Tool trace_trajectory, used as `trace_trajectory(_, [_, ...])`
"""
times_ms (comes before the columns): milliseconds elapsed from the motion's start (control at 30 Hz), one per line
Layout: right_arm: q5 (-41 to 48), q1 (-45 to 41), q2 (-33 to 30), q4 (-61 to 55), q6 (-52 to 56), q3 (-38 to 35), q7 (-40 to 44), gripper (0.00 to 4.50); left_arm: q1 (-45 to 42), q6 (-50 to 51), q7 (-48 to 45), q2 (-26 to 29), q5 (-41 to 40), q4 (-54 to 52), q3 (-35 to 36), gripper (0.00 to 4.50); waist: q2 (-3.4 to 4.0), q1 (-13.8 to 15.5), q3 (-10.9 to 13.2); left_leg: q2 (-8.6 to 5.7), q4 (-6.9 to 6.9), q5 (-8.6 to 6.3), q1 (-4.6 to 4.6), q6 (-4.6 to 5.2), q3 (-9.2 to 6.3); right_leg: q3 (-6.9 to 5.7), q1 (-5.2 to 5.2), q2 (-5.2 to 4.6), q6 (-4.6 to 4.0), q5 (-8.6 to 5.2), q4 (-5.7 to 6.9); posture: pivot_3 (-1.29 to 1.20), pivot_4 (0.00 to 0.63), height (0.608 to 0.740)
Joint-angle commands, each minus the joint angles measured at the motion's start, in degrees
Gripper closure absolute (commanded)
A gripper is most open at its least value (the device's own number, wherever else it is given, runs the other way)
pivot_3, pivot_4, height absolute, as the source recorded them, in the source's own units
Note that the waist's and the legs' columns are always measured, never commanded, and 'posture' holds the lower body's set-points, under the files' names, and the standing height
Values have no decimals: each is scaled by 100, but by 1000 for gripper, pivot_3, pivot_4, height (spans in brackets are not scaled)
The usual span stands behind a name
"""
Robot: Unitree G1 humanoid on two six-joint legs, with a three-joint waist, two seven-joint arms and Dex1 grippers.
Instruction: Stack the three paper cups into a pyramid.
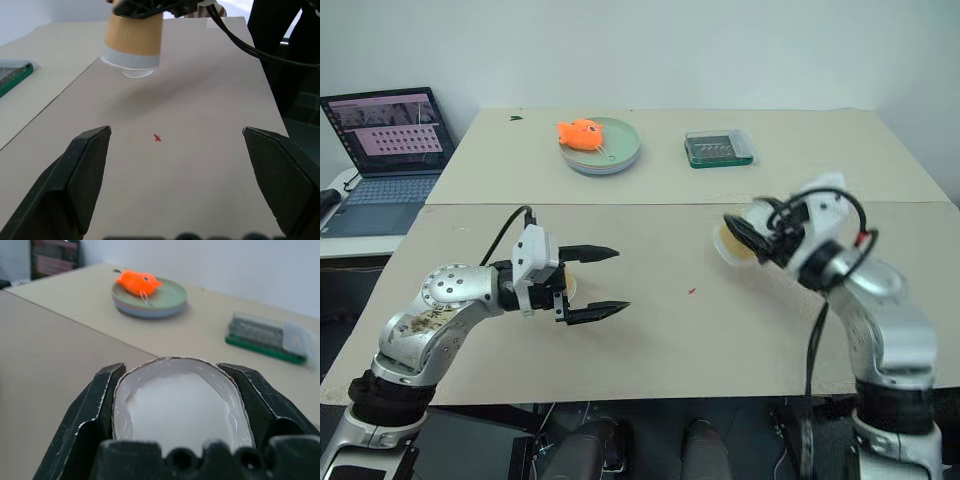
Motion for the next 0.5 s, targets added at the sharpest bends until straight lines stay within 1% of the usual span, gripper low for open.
trace_trajectory(33, [-444,-614,194,715,-89,844,247,1831,-64,-108,10,-2,16,-117,65,0,0,-3,0,-1,0,0,0,0,0,-1,0,0,0,0,2,0,150,740])
trace_trajectory(67, [-630,-783,219,984,-194,1143,410,1831,-61,-105,15,-2,18,-132,67,0,0,12,0,-1,-1,0,-1,1,0,0,-3,1,-1,0,1,0,150,740])
trace_trajectory(133, [-851,-1056,296,1496,-369,1513,687,1831,-57,-99,28,-6,23,-143,70,0,-1,17,1,-5,0,2,-3,3,-1,-3,-5,0,-1,1,3,0,150,740])
trace_trajectory(267, [-1186,-1362,362,2296,-647,1932,1134,1831,-30,-74,91,5,36,-203,88,0,-1,19,1,-13,2,1,-6,6,-1,-4,-4,-1,-1,2,1,0,150,740])
trace_trajectory(367, [-1243,-1429,406,2450,-755,2002,1404,1831,48,-52,134,22,30,-306,98,0,-1,3,1,-12,2,2,-6,4,-1,-2,-5,0,-1,3,3,0,150,740])
trace_trajectory(500, [-1218,-1490,463,2315,-678,2002,1689,1831,142,-7,219,70,21,-400,171,0,-1,-5,1,-6,1,5,-5,-5,-1,-2,-10,7,-4,4,8,0,150,740])
